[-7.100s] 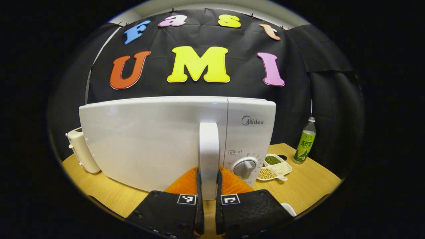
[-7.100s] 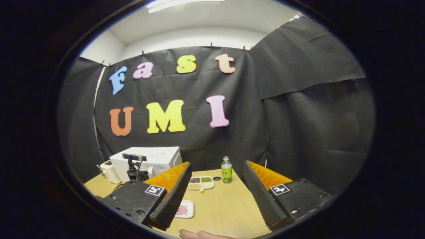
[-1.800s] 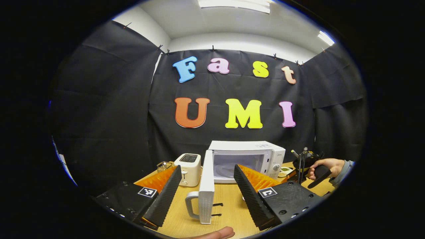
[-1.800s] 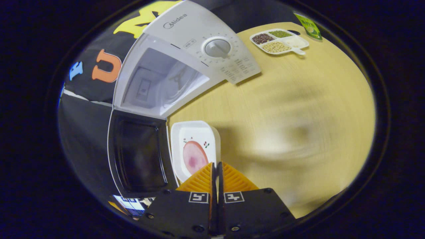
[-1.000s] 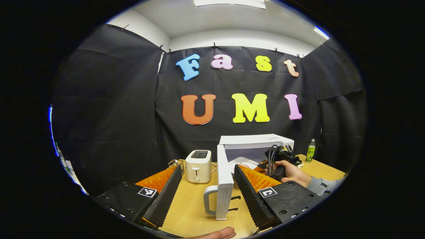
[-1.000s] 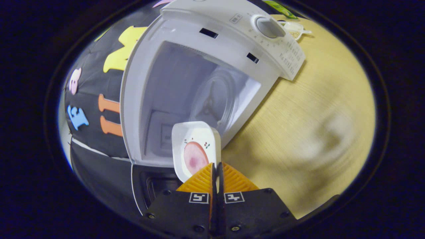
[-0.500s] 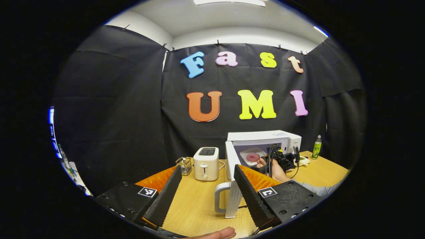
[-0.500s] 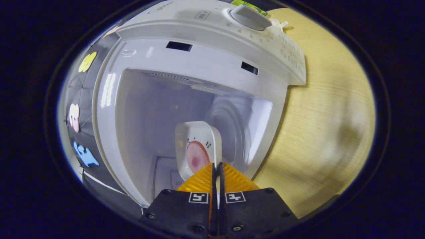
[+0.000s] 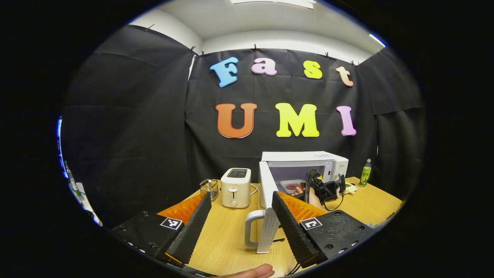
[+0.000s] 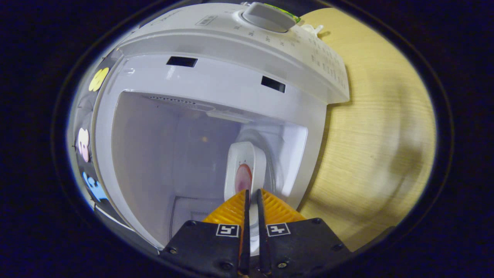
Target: Open the microwave oven with the left hand, put the food in, and close the microwave oven.
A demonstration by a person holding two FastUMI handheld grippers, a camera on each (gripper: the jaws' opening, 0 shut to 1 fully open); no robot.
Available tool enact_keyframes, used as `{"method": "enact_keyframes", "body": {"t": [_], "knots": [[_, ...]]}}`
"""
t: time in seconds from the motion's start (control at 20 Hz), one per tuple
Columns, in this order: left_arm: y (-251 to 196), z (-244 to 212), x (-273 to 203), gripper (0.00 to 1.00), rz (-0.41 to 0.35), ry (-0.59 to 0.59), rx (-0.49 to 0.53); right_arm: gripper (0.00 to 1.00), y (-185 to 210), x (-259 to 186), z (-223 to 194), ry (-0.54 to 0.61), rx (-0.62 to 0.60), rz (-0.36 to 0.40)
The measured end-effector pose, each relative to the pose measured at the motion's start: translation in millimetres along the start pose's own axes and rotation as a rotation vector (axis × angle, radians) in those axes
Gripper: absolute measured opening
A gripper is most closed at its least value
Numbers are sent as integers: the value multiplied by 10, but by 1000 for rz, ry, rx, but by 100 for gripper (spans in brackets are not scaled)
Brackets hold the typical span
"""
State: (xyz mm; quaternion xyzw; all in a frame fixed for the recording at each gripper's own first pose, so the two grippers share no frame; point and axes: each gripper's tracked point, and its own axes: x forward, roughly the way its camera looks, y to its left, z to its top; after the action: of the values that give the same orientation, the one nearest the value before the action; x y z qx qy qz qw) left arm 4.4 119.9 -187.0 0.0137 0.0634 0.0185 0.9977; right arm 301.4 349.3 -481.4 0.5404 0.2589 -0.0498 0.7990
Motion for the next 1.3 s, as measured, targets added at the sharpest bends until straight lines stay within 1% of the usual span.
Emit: {"method": "enact_keyframes", "body": {"t": [0.05,0.1,0.15,0.2,0.25,0.3,0.35,0.4,0.45,0.5,0.55,0.7,0.85,0.9,1.0,1.1,1.15,1.2,1.25,1.3], "knots": [[-1,-8,-10,95,0,-1,-1,0,-2,-28,2,-6,-32,4],[4,9,-27,95,2,0,-1,0,41,-39,22,-18,-58,28],[17,11,-30,95,6,4,-4,18,64,-68,19,-18,-69,42],[25,-13,-38,95,9,11,-8,21,69,-94,-6,-6,-81,44],[40,10,-66,95,12,11,-9,16,91,-107,-37,11,-105,59],[52,34,-95,95,14,6,-8,20,110,-135,-68,24,-141,66],[70,65,-134,95,18,-2,-6,31,116,-178,-89,35,-195,77],[91,114,-159,95,19,-14,-5,45,157,-222,-85,31,-246,96],[100,136,-190,95,18,-23,-4,87,169,-264,-72,21,-317,99],[107,139,-193,95,17,-29,-2,98,144,-319,-51,7,-388,100],[126,149,-220,95,22,-35,-3,99,150,-375,-33,-5,-452,103],[220,167,-244,95,49,-49,-22,100,171,-537,-38,-5,-677,132],[298,153,-238,94,69,-56,-44,100,273,-779,55,-37,-905,185],[376,130,-229,94,93,-61,-42,100,337,-890,147,-57,-956,203],[525,76,-207,94,142,-52,-22,100,432,-1147,328,-86,-1000,231],[568,5,-206,94,155,-25,-9,100,505,-1464,539,-94,-1017,263],[563,11,-201,80,145,-20,-9,100,539,-1615,646,-98,-1029,287],[549,14,-181,79,128,-16,-13,100,567,-1770,771,-111,-1045,298],[533,20,-164,89,108,-17,-16,100,583,-1939,898,-125,-1068,311],[536,40,-151,86,97,-24,-19,100,606,-2111,1020,-140,-1097,324]]}}
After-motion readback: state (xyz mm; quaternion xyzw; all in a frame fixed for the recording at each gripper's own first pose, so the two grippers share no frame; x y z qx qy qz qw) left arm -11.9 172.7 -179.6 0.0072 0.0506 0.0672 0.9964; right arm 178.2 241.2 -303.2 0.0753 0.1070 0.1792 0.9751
